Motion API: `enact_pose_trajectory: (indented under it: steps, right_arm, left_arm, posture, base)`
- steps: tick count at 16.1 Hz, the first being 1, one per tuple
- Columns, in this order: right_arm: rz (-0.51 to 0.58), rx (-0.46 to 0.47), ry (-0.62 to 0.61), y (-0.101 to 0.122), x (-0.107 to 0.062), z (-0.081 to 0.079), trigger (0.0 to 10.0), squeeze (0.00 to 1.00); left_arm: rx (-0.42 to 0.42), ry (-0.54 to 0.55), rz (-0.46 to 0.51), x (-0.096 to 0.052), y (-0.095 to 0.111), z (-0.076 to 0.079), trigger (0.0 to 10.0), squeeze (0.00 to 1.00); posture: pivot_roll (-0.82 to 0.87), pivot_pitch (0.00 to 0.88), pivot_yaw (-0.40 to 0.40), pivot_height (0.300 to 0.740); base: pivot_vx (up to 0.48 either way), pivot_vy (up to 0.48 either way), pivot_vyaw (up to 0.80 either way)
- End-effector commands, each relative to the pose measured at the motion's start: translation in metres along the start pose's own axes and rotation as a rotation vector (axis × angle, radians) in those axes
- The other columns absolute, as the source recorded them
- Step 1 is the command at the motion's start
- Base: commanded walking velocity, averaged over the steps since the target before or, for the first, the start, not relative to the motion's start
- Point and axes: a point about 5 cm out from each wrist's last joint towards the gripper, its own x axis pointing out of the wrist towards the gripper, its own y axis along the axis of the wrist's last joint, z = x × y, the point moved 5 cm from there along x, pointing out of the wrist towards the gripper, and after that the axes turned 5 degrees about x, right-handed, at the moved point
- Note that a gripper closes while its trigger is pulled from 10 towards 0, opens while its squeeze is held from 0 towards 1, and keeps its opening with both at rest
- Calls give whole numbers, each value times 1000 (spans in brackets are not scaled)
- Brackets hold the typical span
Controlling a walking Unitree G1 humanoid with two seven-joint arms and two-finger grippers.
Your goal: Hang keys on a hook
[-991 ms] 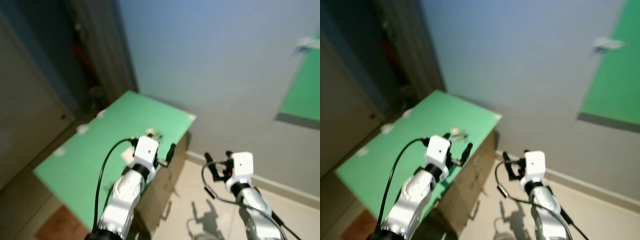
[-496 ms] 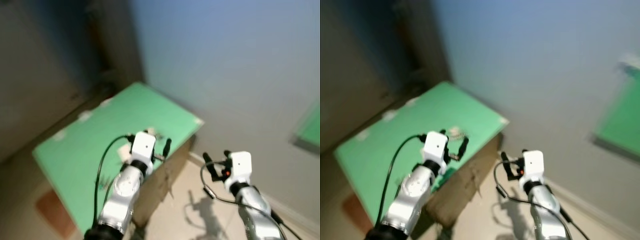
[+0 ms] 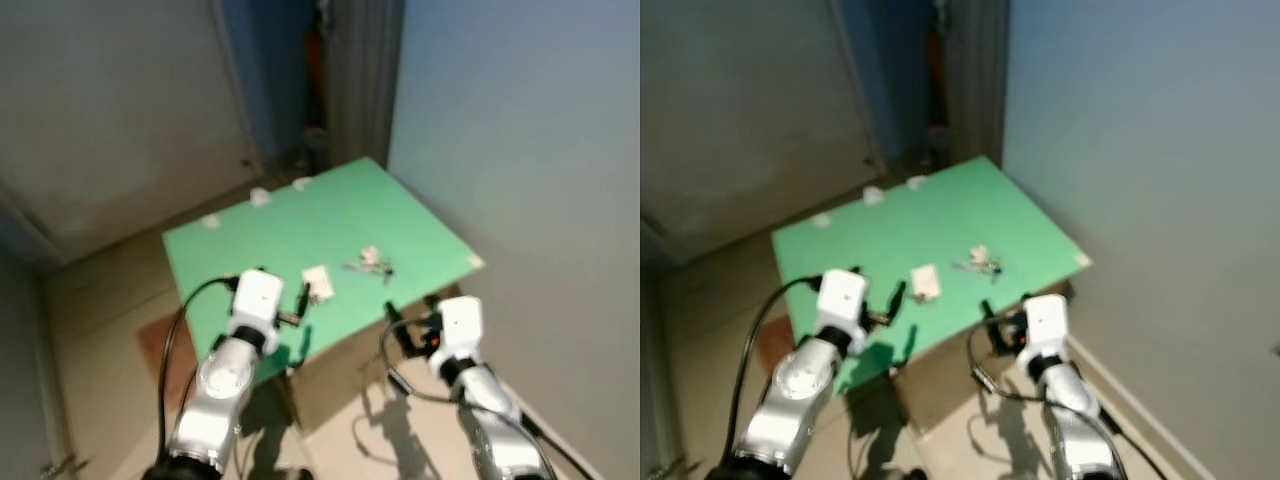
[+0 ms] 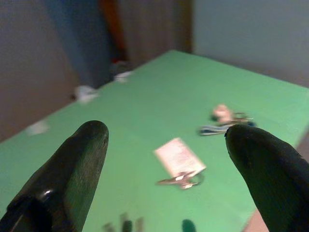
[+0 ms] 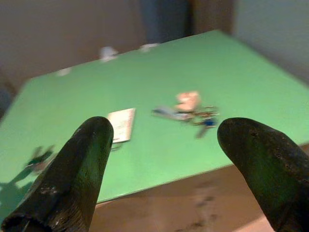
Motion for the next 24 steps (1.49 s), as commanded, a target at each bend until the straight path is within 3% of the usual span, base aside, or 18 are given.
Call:
enact_pose_trajectory:
  steps: [1,3,7,13,20,24]
  right_arm:
    - [-9,0,-1,-1,0,2,10000,0]
    - [-21,24,1,-4,-1,3,10000,0]
    - [-34,-18,7,-5,-1,3,10000,0]
    - [-56,-28,33,-10,-2,1,10000,0]
    - [-96,-16,31,-19,-6,5,10000,0]
    - [-101,-16,22,-18,-7,10,10000,0]
  left_arm:
    - [11,-1,6,0,2,2,10000,0]
    - [0,1,6,0,2,3,10000,0]
    - [9,10,19,-1,3,5,10000,0]
    - [44,29,-5,-1,0,6,10000,0]
    - [20,42,3,1,3,8,10000,0]
    - [-24,134,-4,3,3,-8,10000,0]
  posture:
    - [-223,50,105,740]
    - [-223,54,100,740]
    - [-228,57,97,740]
    - [-224,77,97,740]
    - [-232,47,105,740]
    - [-234,33,99,740]
  base:
    - [0,0,663]
    - [0,0,331]
    - [0,0,0]
    - [0,0,664]
    - [0,0,0]
    - [141,-263,0]
